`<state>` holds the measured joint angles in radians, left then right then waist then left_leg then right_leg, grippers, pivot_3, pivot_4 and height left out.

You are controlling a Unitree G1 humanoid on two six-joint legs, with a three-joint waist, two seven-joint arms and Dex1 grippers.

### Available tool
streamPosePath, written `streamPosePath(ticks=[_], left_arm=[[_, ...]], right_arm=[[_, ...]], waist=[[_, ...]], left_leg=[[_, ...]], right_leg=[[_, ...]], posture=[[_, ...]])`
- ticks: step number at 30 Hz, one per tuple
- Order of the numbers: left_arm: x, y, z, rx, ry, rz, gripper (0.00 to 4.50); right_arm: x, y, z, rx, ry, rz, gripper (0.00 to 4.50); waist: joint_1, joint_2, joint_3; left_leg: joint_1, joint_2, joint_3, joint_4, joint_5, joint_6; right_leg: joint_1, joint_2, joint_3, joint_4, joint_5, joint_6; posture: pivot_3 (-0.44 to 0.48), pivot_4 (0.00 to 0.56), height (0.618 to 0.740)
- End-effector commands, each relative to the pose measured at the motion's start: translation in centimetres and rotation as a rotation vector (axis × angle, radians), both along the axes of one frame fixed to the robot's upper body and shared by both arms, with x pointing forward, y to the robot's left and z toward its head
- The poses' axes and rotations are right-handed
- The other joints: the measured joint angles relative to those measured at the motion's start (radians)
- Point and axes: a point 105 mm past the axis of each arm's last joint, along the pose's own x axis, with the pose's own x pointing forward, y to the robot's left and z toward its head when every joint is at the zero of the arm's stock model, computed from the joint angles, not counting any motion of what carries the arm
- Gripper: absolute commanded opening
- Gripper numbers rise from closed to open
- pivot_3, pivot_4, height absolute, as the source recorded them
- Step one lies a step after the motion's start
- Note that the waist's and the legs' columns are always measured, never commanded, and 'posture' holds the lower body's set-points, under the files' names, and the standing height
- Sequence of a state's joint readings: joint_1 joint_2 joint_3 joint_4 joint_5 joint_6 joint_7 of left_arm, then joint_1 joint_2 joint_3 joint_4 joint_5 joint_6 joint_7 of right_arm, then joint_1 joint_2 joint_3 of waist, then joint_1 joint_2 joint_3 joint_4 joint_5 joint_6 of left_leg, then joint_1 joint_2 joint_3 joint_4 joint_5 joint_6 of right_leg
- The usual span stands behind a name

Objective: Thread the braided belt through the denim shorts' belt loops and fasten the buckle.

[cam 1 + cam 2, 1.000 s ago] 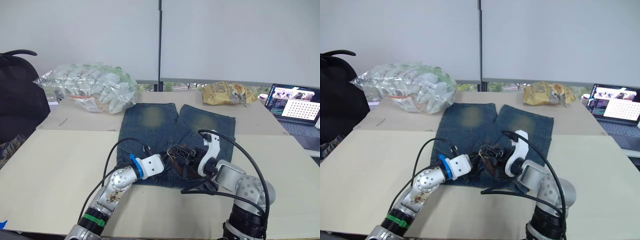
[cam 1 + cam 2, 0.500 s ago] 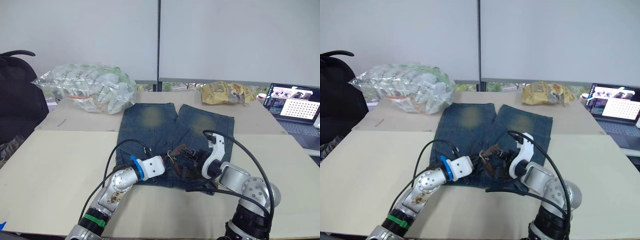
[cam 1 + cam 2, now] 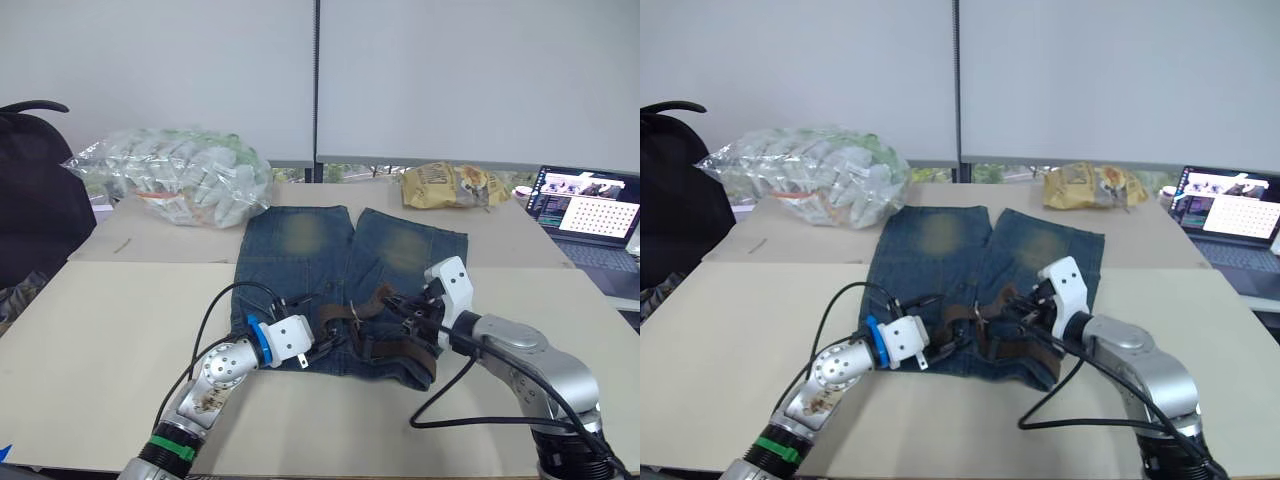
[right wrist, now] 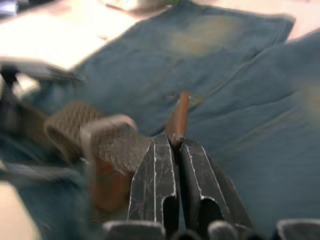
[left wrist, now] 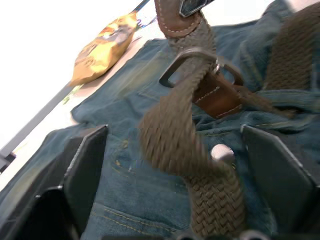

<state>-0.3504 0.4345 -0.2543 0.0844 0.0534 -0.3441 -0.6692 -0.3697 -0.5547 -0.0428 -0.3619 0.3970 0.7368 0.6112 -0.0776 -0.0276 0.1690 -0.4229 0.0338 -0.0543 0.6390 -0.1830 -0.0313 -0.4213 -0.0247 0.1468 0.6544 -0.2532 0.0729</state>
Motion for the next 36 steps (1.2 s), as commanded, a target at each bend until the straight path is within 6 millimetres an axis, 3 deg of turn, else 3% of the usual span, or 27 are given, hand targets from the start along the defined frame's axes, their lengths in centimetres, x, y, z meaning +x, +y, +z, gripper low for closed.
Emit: streamPosePath(ticks=[1,10,13,16,22,29,30,36], left_arm=[[-1.6,0.3,2.2,-0.049,-0.033,-0.09,4.36],[-1.3,1.5,5.0,-0.158,-0.045,-0.032,4.36],[-0.2,0.6,6.5,-0.271,-0.009,0.035,4.36],[0.9,-0.5,6.8,-0.303,0.033,0.083,4.36],[2.1,-3.2,8.8,-0.313,-0.075,0.117,4.36],[2.9,-3.8,10.1,-0.299,-0.223,0.206,4.36],[2.9,-3.8,10.2,-0.29,-0.239,0.212,3.8],[3.1,-3.5,10.2,-0.289,-0.259,0.236,1.88]], right_arm=[[0.5,-0.2,2.7,-0.007,-0.146,0.045,0.0],[1.6,-2.1,7.8,0.016,-0.258,0.003,0.0],[1.2,-1.3,10.4,0.092,-0.278,0.036,0.0],[0.8,0.1,12.2,0.219,-0.27,0.068,0.0],[0.7,2.9,12.4,0.432,-0.111,0.056,0.0],[1.3,3.7,11.2,0.574,0.08,-0.026,0.0],[1.3,3.8,11.0,0.577,0.092,-0.027,0.0],[0.5,4.7,10.4,0.576,0.136,0.009,0.0]], waist=[[-0.001,0.0,0.0],[0.013,0.0,0.0],[0.014,0.0,0.0],[0.012,0.0,0.0],[0.007,0.0,0.0],[0.009,0.0,0.0],[0.008,0.0,0.0],[0.007,0.0,0.0]], left_leg=[[0.0,0.0,0.0,0.0,0.0,0.0],[-0.001,-0.001,0.0,0.0,0.0,0.0],[-0.001,-0.001,0.0,0.0,0.0,0.0],[-0.001,-0.001,-0.001,0.001,0.0,0.0],[-0.001,-0.001,-0.001,0.001,0.0,0.0],[-0.002,-0.001,-0.001,0.001,0.0,0.0],[-0.002,-0.001,-0.001,0.001,0.0,0.0],[-0.001,-0.001,-0.001,0.001,0.0,0.0]], right_leg=[[0.0,0.0,0.0,0.0,0.0,0.0],[0.0,-0.001,0.001,-0.001,0.0,0.0],[0.001,-0.001,0.0,-0.001,0.0,0.0],[0.001,0.0,0.0,0.0,0.001,-0.001],[0.0,0.0,0.001,0.001,0.004,-0.007],[0.0,0.0,0.001,0.001,0.005,-0.008],[0.0,0.0,0.001,0.001,0.005,-0.008],[0.0,0.0,0.001,0.001,0.005,-0.008]], posture=[[0.0,0.15,0.74],[0.0,0.15,0.74],[0.0,0.15,0.74],[0.0,0.15,0.74],[0.0,0.15,0.74],[0.0,0.15,0.74],[0.0,0.15,0.74],[0.0,0.15,0.74]])
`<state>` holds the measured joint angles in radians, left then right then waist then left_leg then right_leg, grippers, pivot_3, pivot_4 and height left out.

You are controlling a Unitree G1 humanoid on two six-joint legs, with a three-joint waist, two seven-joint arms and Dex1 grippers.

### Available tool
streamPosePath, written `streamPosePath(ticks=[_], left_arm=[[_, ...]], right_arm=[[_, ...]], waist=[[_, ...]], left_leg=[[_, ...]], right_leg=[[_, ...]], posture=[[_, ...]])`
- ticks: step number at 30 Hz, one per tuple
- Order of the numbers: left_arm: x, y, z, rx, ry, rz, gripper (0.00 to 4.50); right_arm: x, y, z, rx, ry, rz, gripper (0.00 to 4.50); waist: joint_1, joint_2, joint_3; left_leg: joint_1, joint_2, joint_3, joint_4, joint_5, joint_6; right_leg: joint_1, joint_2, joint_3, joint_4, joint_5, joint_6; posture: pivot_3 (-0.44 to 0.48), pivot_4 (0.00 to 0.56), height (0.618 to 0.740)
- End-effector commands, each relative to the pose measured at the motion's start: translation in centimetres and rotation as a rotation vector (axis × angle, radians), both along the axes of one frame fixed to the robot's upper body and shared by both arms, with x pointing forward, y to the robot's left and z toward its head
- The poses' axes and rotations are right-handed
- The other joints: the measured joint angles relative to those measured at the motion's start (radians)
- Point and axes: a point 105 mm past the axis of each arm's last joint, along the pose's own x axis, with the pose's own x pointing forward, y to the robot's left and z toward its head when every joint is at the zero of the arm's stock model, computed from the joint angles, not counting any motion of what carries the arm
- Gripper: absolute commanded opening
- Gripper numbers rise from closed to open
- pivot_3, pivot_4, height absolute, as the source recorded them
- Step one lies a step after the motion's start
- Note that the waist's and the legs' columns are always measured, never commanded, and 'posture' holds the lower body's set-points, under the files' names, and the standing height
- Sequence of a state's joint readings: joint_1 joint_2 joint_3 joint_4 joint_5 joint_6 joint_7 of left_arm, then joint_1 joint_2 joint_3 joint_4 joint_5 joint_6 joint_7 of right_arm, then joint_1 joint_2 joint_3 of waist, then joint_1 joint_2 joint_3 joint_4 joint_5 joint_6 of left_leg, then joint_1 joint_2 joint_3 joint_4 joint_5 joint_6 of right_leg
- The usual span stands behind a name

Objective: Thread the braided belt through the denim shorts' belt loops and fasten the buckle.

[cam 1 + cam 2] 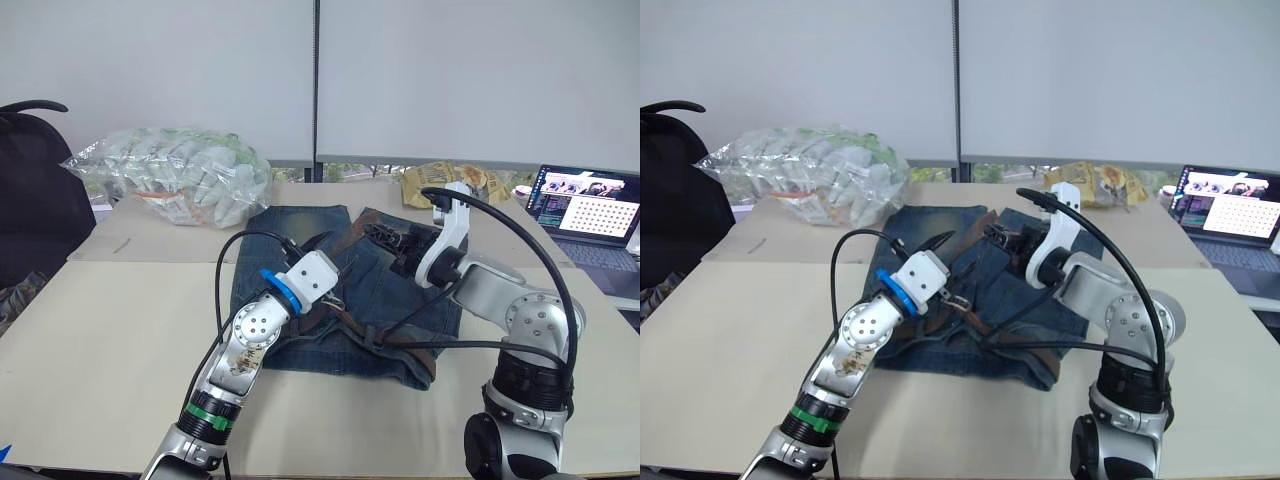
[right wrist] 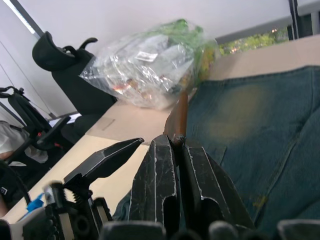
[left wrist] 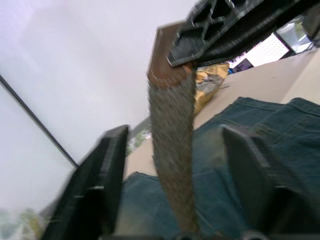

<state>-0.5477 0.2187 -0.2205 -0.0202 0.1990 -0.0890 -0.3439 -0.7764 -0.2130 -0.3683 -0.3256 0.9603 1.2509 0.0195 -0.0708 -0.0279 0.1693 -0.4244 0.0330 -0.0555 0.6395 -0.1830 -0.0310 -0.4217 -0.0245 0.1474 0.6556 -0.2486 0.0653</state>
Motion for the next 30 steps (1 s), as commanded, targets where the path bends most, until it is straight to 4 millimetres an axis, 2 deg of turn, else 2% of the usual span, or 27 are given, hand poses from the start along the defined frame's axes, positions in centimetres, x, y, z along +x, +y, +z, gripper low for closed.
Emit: streamPosePath(ticks=[1,5,6,9,13,17,18,21,24,27,30], left_arm=[[-0.3,-0.2,1.4,-0.025,-0.053,-0.012,1.5],[-0.6,-0.2,1.4,-0.027,-0.04,-0.037,0.18],[-0.7,-0.2,1.2,-0.028,-0.028,-0.048,0.02],[-0.9,0.1,0.7,-0.015,-0.007,-0.071,0.02],[-1.7,0.8,0.4,-0.022,0.021,-0.14,0.0],[-2.6,2.2,-0.5,-0.063,0.114,-0.244,0.0],[-2.5,2.6,-0.7,-0.099,0.155,-0.255,0.0],[-1.9,3.7,-1.0,-0.243,0.308,-0.313,0.0],[-2.0,4.3,-1.7,-0.337,0.447,-0.397,0.0],[-2.1,5.4,-2.2,-0.428,0.564,-0.447,0.0],[-1.0,7.2,-2.9,-0.56,0.664,-0.415,0.0]], right_arm=[[-1.4,0.8,1.2,0.013,-0.056,0.057,0.0],[-2.1,1.4,0.6,-0.02,-0.05,0.098,0.0],[-2.3,1.5,0.5,-0.037,-0.059,0.107,0.0],[-2.9,1.7,0.5,-0.105,-0.117,0.142,0.0],[-4.0,1.5,0.6,-0.198,-0.227,0.214,1.5],[-3.9,-0.2,-0.7,-0.442,-0.402,0.178,2.9],[-3.7,-0.7,-1.4,-0.486,-0.424,0.178,3.35],[-3.3,-2.0,-4.9,-0.688,-0.465,0.234,4.26],[-3.1,-2.4,-7.3,-0.801,-0.502,0.293,4.26],[-3.1,-2.0,-8.5,-0.798,-0.503,0.326,4.26],[-3.4,-1.2,-9.0,-0.732,-0.477,0.363,4.26]], waist=[[0.0,0.0,0.0],[0.001,0.0,0.0],[0.001,0.0,0.0],[0.0,0.0,0.0],[-0.005,0.0,0.0],[0.001,0.0,0.0],[0.002,0.0,0.0],[0.004,0.0,0.0],[0.001,0.0,0.0],[-0.006,0.0,0.0],[-0.005,0.0,0.0]], left_leg=[[0.0,0.0,0.0,0.0,0.0,0.0],[0.0,0.0,0.0,0.0,0.0,0.0],[0.0,0.0,0.0,0.0,0.0,0.0],[0.0,0.0,0.0,0.0,0.0,0.0],[0.0,0.0,0.0,0.0,0.0,0.0],[0.0,0.0,0.0,0.0,0.0,0.0],[0.0,0.0,0.001,0.0,0.0,0.0],[0.0,0.0,0.001,0.0,0.0,0.0],[0.0,0.0,0.001,0.0,0.0,0.0],[0.0,0.001,0.002,0.0,0.0,0.0],[0.001,0.002,0.0,0.0,0.0,0.0]], right_leg=[[0.0,0.0,0.0,0.0,0.0,0.0],[0.0,0.0,0.0,0.0,0.0,0.0],[0.0,0.0,0.0,0.0,0.0,0.0],[0.0,0.0,0.0,0.0,0.0,0.0],[0.0,0.0,0.0,0.0,-0.001,0.002],[0.0,0.0,0.0,-0.002,-0.004,0.007],[0.001,0.0,0.0,-0.003,-0.005,0.008],[0.002,0.0,-0.001,-0.005,-0.005,0.008],[0.002,-0.001,-0.001,-0.007,-0.004,0.009],[0.001,0.0,0.0,-0.006,-0.004,0.008],[0.002,0.001,0.0,-0.006,-0.004,0.008]], posture=[[0.0,0.15,0.74],[0.0,0.15,0.74],[0.0,0.15,0.74],[0.0,0.15,0.74],[0.0,0.15,0.74],[0.0,0.15,0.74],[0.0,0.15,0.74],[0.0,0.15,0.74],[0.0,0.15,0.74],[0.0,0.15,0.74],[0.0,0.15,0.74]])
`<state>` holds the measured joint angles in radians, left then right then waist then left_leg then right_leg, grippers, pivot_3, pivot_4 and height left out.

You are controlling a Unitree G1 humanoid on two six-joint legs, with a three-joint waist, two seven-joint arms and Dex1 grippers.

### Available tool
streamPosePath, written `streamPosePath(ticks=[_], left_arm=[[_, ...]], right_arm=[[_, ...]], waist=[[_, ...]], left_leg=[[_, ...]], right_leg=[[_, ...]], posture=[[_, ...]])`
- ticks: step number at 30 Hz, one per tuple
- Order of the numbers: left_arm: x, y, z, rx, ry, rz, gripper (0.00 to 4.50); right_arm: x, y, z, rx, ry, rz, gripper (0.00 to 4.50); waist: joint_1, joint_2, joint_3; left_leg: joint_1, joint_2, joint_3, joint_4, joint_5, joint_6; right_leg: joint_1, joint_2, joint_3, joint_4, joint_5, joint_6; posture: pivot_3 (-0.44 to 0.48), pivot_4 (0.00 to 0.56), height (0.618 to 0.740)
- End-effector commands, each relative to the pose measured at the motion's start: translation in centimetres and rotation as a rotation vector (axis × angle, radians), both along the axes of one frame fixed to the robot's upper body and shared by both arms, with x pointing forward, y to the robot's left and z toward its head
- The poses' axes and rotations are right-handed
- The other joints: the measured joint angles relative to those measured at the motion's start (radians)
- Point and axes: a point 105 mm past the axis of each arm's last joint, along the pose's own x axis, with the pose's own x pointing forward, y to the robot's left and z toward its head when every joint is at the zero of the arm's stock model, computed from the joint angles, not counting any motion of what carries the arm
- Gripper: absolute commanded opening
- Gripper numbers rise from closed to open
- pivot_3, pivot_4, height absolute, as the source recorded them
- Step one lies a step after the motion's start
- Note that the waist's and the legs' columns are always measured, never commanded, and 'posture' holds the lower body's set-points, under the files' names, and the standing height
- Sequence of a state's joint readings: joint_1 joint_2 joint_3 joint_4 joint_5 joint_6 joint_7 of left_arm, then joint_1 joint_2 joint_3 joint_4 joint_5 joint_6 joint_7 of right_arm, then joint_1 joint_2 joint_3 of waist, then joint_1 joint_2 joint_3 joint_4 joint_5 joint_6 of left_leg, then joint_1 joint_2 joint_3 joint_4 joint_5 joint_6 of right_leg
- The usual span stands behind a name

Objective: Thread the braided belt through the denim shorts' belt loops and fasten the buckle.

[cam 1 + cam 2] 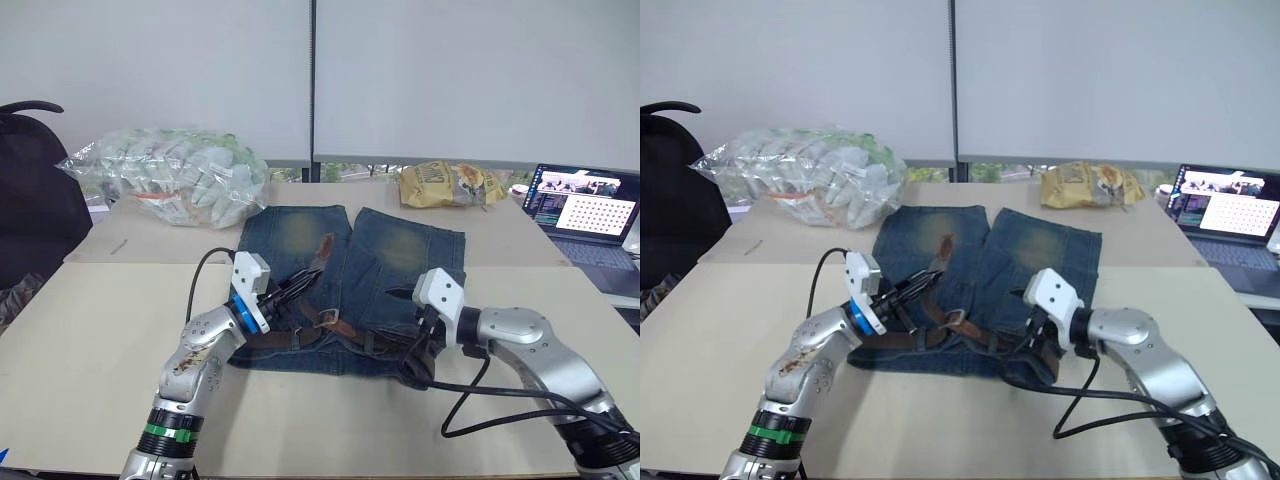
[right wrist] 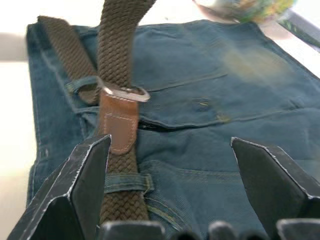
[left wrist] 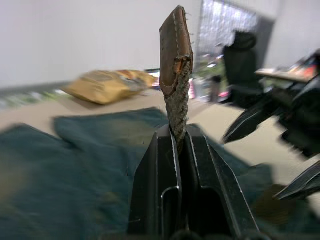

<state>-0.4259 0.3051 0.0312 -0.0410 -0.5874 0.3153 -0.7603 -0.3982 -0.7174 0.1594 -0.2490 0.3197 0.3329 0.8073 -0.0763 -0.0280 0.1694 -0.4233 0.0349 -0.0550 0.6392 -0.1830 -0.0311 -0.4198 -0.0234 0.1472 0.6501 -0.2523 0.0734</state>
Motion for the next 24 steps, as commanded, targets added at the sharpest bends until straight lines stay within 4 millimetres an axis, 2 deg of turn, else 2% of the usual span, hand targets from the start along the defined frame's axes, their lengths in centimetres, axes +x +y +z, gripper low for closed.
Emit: streamPosePath(ticks=[1,2,6,9,10,12,19,22,24], left_arm=[[0.4,1.9,0.3,-0.098,0.081,0.017,0.0],[0.3,2.0,0.5,-0.121,0.093,0.007,0.0],[-0.4,2.1,1.0,-0.164,0.124,-0.049,0.0],[-0.8,1.9,0.5,-0.143,0.137,-0.053,0.0],[-0.9,1.8,0.3,-0.14,0.146,-0.05,0.0],[-1.0,1.8,0.0,-0.149,0.163,-0.04,0.0],[-1.4,1.2,-0.3,-0.164,0.171,-0.042,0.0],[-1.4,1.0,-0.1,-0.183,0.161,-0.038,0.0],[-1.4,1.4,0.3,-0.221,0.156,-0.026,0.0]], right_arm=[[-0.5,0.9,0.6,0.049,-0.014,0.053,3.76],[-0.6,1.0,0.6,0.065,-0.006,0.053,3.52],[-0.6,1.5,0.5,0.124,0.043,0.062,2.12],[-0.7,2.3,1.0,0.196,0.08,0.076,1.11],[-0.6,2.8,1.2,0.225,0.097,0.087,0.63],[-0.7,3.9,1.2,0.252,0.121,0.118,0.03],[0.0,5.8,-0.3,0.278,0.174,0.123,0.01],[0.6,5.4,-3.6,0.166,0.218,0.083,0.01],[0.5,5.0,-5.1,0.106,0.247,0.074,0.01]], waist=[[0.003,0.0,0.0],[0.006,0.0,0.0],[0.009,0.0,0.0],[0.01,0.0,0.0],[0.007,0.0,0.0],[0.004,0.0,0.0],[0.007,0.0,0.0],[0.008,-0.001,0.0],[0.009,-0.001,0.0]], left_leg=[[0.0,0.0,0.0,0.0,0.0,0.0],[0.0,0.0,0.0,0.0,0.0,0.0],[-0.001,-0.001,0.0,0.0,0.0,0.0],[-0.001,-0.001,0.0,0.0,0.0,0.0],[-0.001,-0.001,0.0,0.0,0.0,0.0],[0.0,-0.001,0.0,0.0,0.0,0.0],[-0.001,-0.001,0.0,0.0,0.0,0.0],[-0.001,-0.001,0.0,0.0,0.0,0.0],[-0.001,-0.001,0.0,0.0,0.0,0.0]], right_leg=[[0.0,0.0,0.0,0.0,0.0,0.0],[0.0,0.0,0.0,0.0,0.0,0.0],[0.0,-0.001,0.0,-0.001,0.0,0.0],[0.0,-0.001,0.0,-0.001,0.002,-0.003],[0.0,-0.001,0.0,-0.001,0.002,-0.004],[0.0,-0.001,0.0,-0.001,0.004,-0.007],[0.0,-0.001,0.0,-0.001,0.004,-0.007],[0.0,-0.001,-0.001,-0.001,0.005,-0.007],[0.0,-0.001,-0.001,-0.001,0.005,-0.008]], posture=[[0.0,0.15,0.74],[0.0,0.15,0.74],[0.0,0.15,0.74],[0.0,0.15,0.74],[0.0,0.15,0.74],[0.0,0.15,0.74],[0.0,0.15,0.74],[0.0,0.15,0.74],[0.0,0.15,0.74]])
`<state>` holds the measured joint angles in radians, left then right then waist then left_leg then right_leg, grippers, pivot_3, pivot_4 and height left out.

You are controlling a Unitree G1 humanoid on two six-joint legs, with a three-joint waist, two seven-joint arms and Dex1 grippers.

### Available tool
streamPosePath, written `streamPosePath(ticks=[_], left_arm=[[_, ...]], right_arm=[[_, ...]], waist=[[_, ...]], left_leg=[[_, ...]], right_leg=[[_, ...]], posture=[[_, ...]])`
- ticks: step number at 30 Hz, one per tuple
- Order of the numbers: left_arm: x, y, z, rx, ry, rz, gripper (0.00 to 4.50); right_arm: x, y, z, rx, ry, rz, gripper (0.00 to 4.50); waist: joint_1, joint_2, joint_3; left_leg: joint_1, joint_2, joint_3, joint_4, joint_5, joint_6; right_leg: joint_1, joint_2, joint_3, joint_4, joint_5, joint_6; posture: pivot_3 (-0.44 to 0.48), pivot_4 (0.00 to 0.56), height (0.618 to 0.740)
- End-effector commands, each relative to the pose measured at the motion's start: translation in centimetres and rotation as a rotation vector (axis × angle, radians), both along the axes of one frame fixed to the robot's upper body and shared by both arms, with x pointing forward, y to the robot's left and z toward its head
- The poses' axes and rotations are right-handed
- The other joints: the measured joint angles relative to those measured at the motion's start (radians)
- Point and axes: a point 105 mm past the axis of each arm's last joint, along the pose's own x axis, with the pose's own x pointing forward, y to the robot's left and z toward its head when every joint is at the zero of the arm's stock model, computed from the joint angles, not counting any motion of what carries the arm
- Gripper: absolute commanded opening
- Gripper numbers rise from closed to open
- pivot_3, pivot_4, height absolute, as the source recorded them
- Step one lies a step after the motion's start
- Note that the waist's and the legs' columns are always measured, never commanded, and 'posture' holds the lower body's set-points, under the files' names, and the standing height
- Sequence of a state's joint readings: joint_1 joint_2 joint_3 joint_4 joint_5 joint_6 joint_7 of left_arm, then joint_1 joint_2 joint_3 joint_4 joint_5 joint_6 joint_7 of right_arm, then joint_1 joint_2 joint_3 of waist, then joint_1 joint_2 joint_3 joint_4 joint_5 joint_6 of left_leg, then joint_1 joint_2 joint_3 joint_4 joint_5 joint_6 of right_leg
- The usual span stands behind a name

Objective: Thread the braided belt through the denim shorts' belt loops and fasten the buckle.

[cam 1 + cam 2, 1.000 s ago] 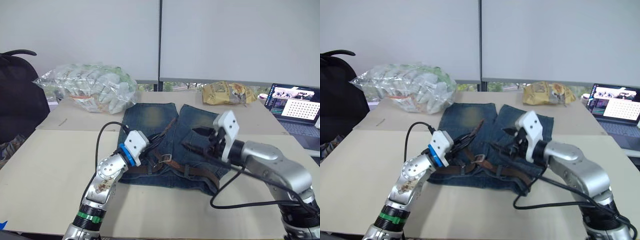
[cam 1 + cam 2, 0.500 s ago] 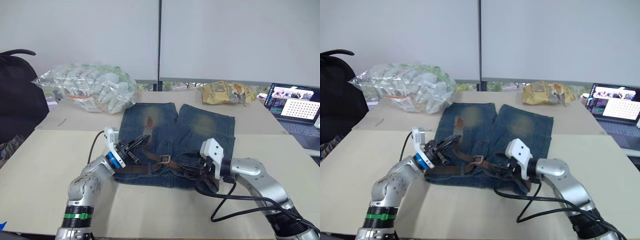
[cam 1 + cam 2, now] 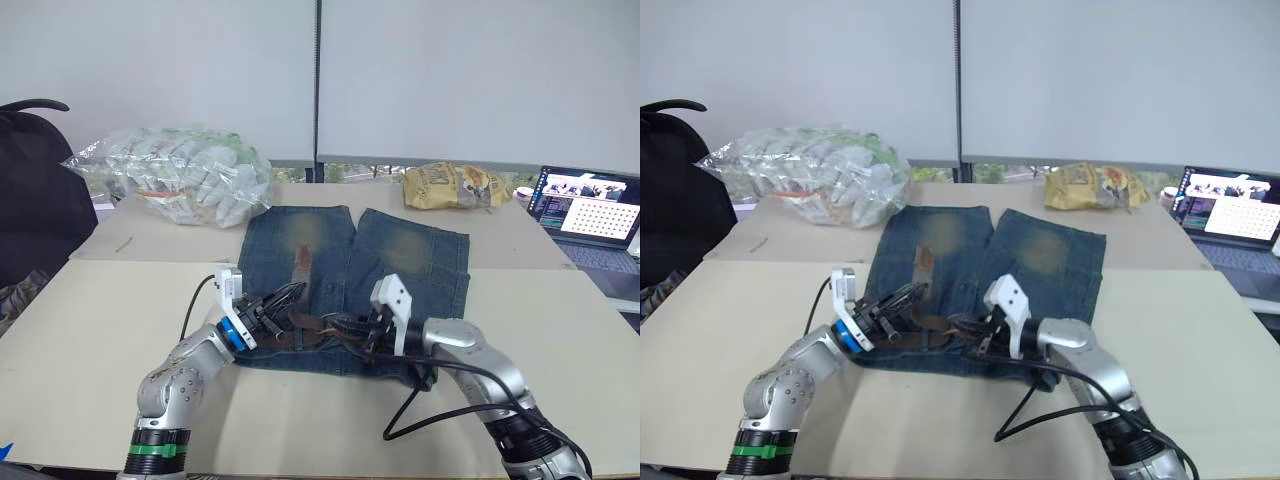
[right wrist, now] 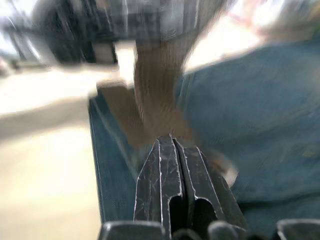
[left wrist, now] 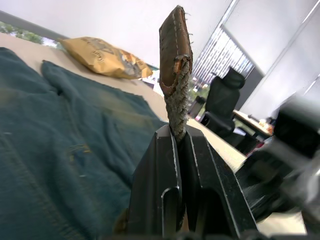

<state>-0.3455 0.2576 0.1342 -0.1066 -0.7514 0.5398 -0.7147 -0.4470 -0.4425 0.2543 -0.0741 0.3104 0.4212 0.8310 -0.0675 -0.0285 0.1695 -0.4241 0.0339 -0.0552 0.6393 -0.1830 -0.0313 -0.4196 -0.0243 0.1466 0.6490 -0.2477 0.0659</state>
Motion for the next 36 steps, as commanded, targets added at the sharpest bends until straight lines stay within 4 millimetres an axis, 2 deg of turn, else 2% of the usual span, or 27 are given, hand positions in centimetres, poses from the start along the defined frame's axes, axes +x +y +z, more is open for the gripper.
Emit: streamPosePath(ticks=[1,4,8,13,21,24,27,30,36], left_arm=[[-0.4,0.8,2.0,-0.068,-0.064,0.02,0.0],[-0.5,2.1,2.5,-0.135,-0.052,0.045,0.0],[-0.7,2.8,2.3,-0.139,-0.035,0.058,0.0],[-1.4,2.8,1.0,-0.086,-0.008,0.045,0.0],[-1.6,2.8,0.5,-0.085,0.002,0.05,0.0],[-1.6,2.8,0.4,-0.086,0.003,0.053,0.0],[-1.7,2.8,0.2,-0.088,0.005,0.056,0.0],[-1.7,2.8,0.0,-0.085,0.006,0.059,0.0],[-1.6,3.0,-0.2,-0.086,0.008,0.067,0.0]], right_arm=[[-0.1,-0.8,-1.5,-0.097,-0.003,0.003,0.01],[-0.4,-1.0,-2.9,-0.177,0.005,0.024,0.01],[-0.1,-0.9,-2.7,-0.154,0.02,-0.009,0.01],[0.5,-0.9,-1.7,-0.126,-0.015,-0.031,0.01],[0.9,-0.4,-0.3,-0.133,-0.081,-0.021,0.01],[1.3,-0.4,0.2,-0.194,-0.18,-0.012,0.01],[2.0,0.1,1.8,-0.147,-0.278,-0.036,0.01],[1.9,1.2,4.5,0.029,-0.311,-0.034,0.01],[1.3,1.1,3.9,0.021,-0.296,0.008,0.01]], waist=[[0.0,0.0,0.0],[-0.004,0.0,0.0],[-0.005,0.0,0.0],[-0.005,0.0,0.0],[-0.004,0.0,0.0],[-0.004,0.0,0.0],[-0.004,0.0,0.0],[-0.005,0.0,0.0],[0.0,0.0,0.0]], left_leg=[[0.0,0.0,0.0,0.0,0.0,0.0],[0.0,0.0,0.0,0.0,0.0,0.0],[0.002,0.001,0.0,0.0,0.0,0.0],[0.002,0.001,0.0,0.0,0.0,0.0],[0.002,0.001,0.0,0.0,0.0,0.0],[0.002,0.001,0.0,0.0,0.0,0.0],[0.002,0.001,0.0,0.0,0.0,0.0],[0.001,0.001,0.0,0.0,0.0,0.0],[0.0,0.0,0.0,0.0,0.0,0.0]], right_leg=[[0.0,0.0,0.0,0.0,0.0,0.0],[0.0,0.0,0.0,0.0,0.0,0.0],[0.001,0.001,0.0,0.0,-0.001,0.001],[0.001,0.001,0.0,0.0,-0.001,0.001],[0.001,0.001,0.0,0.0,-0.001,0.001],[0.001,0.001,0.0,0.0,-0.001,0.001],[0.001,0.001,0.0,0.0,-0.001,0.001],[0.0,0.001,0.0,0.0,-0.001,0.001],[0.0,0.0,0.0,0.0,0.0,0.0]], posture=[[0.0,0.15,0.74],[0.0,0.15,0.74],[0.0,0.15,0.74],[0.0,0.15,0.74],[0.0,0.15,0.74],[0.0,0.15,0.74],[0.0,0.15,0.74],[0.0,0.15,0.74],[0.0,0.15,0.74]])
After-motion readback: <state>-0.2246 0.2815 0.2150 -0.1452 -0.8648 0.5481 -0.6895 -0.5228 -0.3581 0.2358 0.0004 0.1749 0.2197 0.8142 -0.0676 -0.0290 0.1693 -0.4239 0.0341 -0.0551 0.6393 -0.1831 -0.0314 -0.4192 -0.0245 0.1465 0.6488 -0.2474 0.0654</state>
